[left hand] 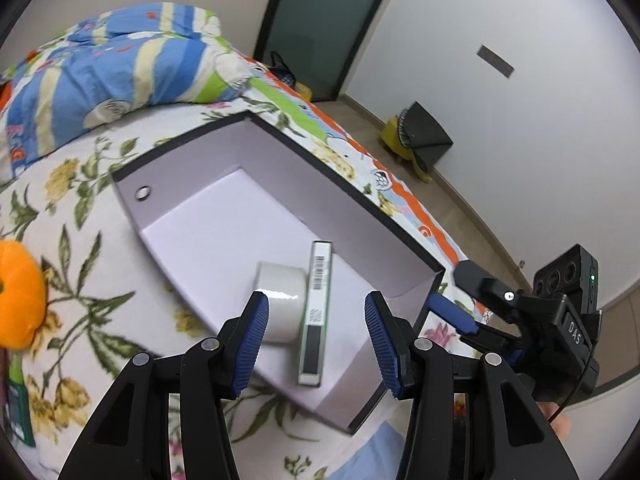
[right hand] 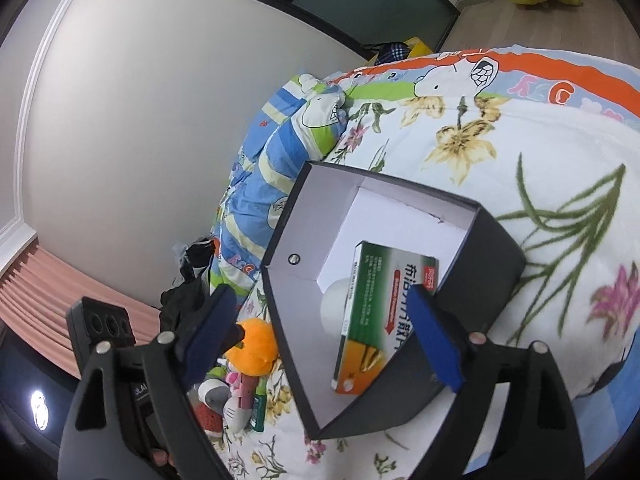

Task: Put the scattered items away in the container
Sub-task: 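Withdraw both grippers from the black box back over the bed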

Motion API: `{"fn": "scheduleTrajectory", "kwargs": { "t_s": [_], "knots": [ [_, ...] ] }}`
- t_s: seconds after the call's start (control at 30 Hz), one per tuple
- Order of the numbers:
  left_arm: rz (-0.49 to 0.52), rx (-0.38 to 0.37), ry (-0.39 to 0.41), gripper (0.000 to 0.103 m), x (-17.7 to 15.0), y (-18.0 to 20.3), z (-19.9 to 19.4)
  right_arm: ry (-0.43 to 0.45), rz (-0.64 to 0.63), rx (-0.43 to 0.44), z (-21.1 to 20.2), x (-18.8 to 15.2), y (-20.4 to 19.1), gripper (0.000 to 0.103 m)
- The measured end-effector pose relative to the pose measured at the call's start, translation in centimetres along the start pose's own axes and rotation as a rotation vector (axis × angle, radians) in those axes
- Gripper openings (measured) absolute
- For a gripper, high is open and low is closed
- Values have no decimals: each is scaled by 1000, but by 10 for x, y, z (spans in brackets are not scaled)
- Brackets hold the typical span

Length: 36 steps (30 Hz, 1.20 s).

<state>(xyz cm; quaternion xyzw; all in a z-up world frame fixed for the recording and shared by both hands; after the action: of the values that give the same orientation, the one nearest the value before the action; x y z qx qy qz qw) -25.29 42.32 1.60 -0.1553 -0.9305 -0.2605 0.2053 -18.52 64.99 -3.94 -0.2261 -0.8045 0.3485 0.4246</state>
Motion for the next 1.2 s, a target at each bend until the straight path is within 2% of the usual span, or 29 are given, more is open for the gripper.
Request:
{"fn": "scheduleTrajectory", "kwargs": {
  "t_s": [0.27,0.73,0.93,1.13,1.17,1.2],
  "knots": [
    [-70,15,57,51,-8,-38,-61,3,-7,20,-14,-11,-36,96],
    [-182,38,218,51,-39,-114,-204,-29,-152,101,-33,-57,-160,103],
    [-228,91,362,51,-62,-158,-282,-3,-266,105,-42,-84,-221,103],
    [-313,146,491,51,-97,-213,-364,-55,-377,116,-36,-123,-281,103],
    [-320,156,516,52,-103,-219,-376,-62,-401,117,-36,-130,-291,103],
    [-324,168,548,61,-109,-224,-391,-66,-433,116,-35,-137,-303,103]
  ]
}}
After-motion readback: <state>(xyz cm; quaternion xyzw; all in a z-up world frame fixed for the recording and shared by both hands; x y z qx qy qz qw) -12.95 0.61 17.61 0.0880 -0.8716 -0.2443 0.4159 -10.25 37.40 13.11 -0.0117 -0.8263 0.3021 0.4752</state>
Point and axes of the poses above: each gripper's, at about its wrist camera, not at the fingertips, and z roughly the way its jaws point, y to its right, x to its top, the point moved 5 cm from there along z, roughly the way its jaws point, and after that the axes turned 11 degrees about -z, right-handed, at the moved point
